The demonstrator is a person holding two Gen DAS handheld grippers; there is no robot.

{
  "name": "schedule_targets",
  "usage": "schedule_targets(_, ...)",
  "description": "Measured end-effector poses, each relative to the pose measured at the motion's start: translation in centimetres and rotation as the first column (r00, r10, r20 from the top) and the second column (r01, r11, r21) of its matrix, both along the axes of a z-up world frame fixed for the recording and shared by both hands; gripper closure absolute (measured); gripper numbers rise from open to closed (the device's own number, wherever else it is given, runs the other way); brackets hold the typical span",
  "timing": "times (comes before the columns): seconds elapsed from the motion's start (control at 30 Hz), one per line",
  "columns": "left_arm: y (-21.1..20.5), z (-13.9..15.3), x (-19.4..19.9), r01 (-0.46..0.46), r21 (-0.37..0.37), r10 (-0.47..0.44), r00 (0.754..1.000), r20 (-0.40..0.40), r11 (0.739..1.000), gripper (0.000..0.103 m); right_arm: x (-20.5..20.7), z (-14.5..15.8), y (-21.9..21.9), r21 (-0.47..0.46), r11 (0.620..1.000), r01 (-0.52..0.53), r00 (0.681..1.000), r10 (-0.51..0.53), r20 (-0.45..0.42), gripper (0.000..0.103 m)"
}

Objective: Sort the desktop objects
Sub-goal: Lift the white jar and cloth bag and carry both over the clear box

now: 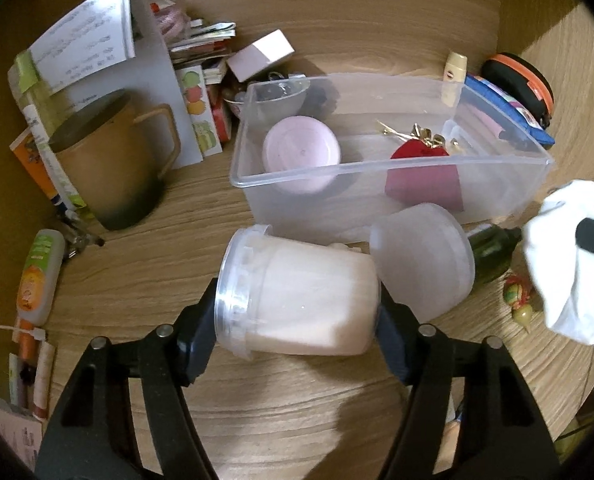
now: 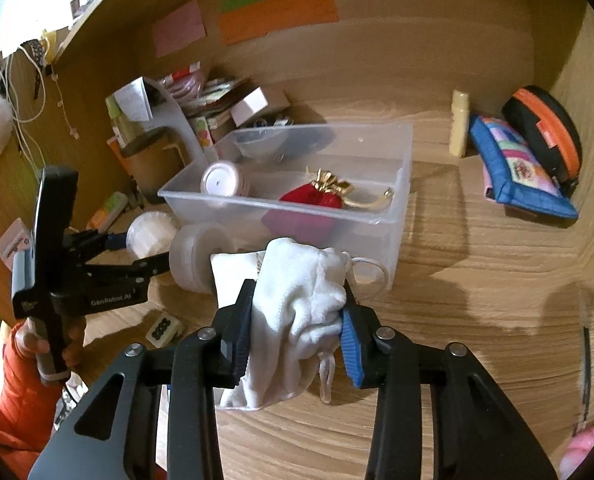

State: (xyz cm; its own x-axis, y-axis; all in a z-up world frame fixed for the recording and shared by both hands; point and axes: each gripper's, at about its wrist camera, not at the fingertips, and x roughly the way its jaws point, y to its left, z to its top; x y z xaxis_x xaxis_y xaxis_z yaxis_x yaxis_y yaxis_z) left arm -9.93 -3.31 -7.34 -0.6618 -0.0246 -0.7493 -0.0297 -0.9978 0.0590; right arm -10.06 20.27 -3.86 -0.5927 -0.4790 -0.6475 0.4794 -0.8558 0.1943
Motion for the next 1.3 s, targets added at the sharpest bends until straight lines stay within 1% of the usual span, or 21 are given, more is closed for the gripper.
schedule_targets(0.17, -0.5, 0.7, 0.6, -0.019, 0.015, 0.019, 1.000, -0.021, 1.000, 0.036, 0.2, 1.2, 0.8, -0.019, 0.999, 0.027, 0.999, -0.028, -0.028, 0.068)
schedule_targets(0.53, -1.3, 1.7, 2.1, -0.041, 0.035, 0.043, 0.998, -0.052, 0.999, 0.037, 0.7, 3.1, 2.2, -0.058, 0.996, 0.061, 0.996, -0.065, -0.065, 0.068)
schedule_targets(0.87, -2.2, 3.1, 2.8, -0.065, 0.086, 0.072, 0.993, -0.089, 0.994, 0.037, 0.3, 3.8, 3.6, -0.127, 0.988, 0.091, 0.994, -0.098, -0.054, 0.068)
schedule_targets(1.1, -2.7, 4.4, 2.6, -0.076, 0.088, 0.087, 0.988, -0.124, 0.993, 0.037, -0.8, 3.9, 3.9, -0.178, 0.978, 0.108, 0.993, -0.116, -0.036, 0.068)
schedule_targets(1.3, -3.2, 6.3, 1.9, -0.081, 0.087, 0.094, 0.982, -0.161, 0.993, 0.037, -1.7, 4.1, 3.7, -0.197, 0.974, 0.111, 0.992, -0.121, -0.040, 0.068)
